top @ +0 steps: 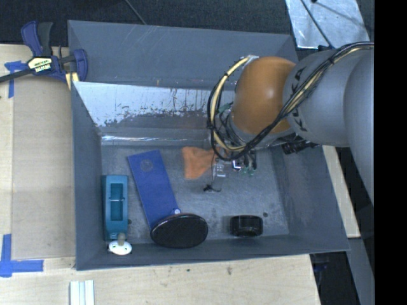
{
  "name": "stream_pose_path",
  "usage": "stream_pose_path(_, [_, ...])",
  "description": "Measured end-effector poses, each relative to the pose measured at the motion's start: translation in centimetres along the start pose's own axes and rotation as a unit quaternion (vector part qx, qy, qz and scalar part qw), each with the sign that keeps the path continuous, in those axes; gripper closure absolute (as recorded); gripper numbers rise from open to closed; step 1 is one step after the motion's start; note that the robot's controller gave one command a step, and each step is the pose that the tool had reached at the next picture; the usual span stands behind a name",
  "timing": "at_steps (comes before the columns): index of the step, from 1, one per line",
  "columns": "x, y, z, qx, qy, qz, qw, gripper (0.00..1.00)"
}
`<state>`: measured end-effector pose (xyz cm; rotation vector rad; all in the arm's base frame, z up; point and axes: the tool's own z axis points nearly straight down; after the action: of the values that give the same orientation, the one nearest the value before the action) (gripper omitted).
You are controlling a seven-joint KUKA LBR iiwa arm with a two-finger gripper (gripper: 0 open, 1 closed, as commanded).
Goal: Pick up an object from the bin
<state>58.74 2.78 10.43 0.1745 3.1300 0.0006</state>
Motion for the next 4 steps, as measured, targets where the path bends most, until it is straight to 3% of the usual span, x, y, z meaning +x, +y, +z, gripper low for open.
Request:
stream_pose_path(1, [0.4,-2.0,3.0,0.001,0.0012,-0.026,0.9997,1.0])
stream_pose_path(2, [0.4,-2.0,3.0,0.001,0.0012,-0.026,0.9997,1.0])
stream_pose_path(3, [0.1,-3.6,-5.4,0.0,0.0019,-0.022,0.9998,1.0])
stream_pose_path(4, [0.1,-3.6,-5.4,0.0,0.0019,-0.022,0.9998,1.0])
